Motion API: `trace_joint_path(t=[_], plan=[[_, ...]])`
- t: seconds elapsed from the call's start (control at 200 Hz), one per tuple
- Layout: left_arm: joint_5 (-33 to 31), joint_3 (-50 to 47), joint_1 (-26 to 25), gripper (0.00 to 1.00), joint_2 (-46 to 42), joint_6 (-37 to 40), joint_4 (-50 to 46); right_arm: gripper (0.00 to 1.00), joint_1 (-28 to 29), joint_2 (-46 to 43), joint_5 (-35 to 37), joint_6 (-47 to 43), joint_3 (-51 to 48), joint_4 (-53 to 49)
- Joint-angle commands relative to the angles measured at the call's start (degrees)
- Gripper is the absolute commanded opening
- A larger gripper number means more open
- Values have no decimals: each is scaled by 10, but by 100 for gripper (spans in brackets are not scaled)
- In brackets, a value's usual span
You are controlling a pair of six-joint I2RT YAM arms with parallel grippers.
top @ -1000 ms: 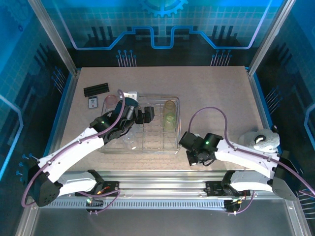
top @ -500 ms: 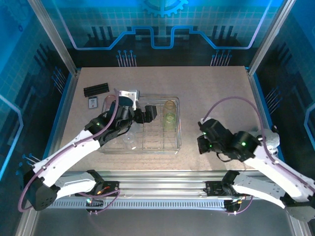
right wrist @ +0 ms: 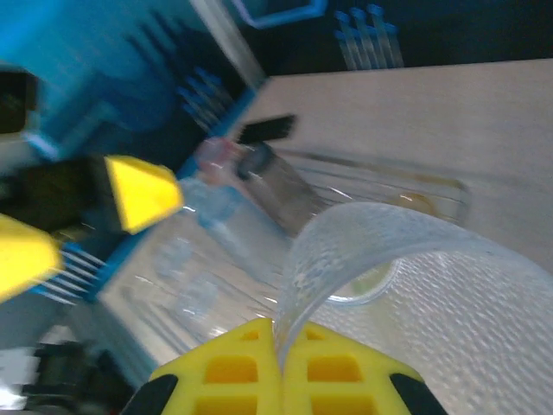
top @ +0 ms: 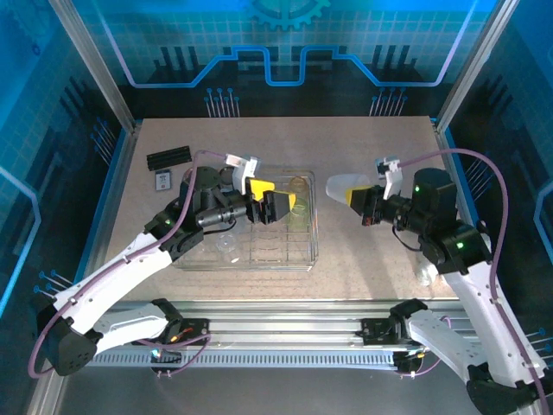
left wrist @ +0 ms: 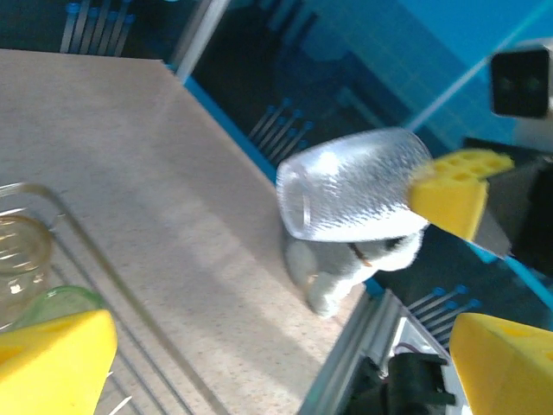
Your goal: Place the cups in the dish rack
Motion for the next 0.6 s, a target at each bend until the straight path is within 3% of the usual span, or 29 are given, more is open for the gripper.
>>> trace_joint_path(t=[0.0, 0.31, 0.59], plan=[[82, 4, 6, 99, 1, -2, 58, 0, -31, 3, -213, 84, -6, 161], [138, 24, 9, 99, 32, -46, 110, 0, -36, 24, -332, 270, -59, 438], [181, 18, 9, 99, 36, -83, 187, 0, -8, 42, -362, 279, -59, 450]])
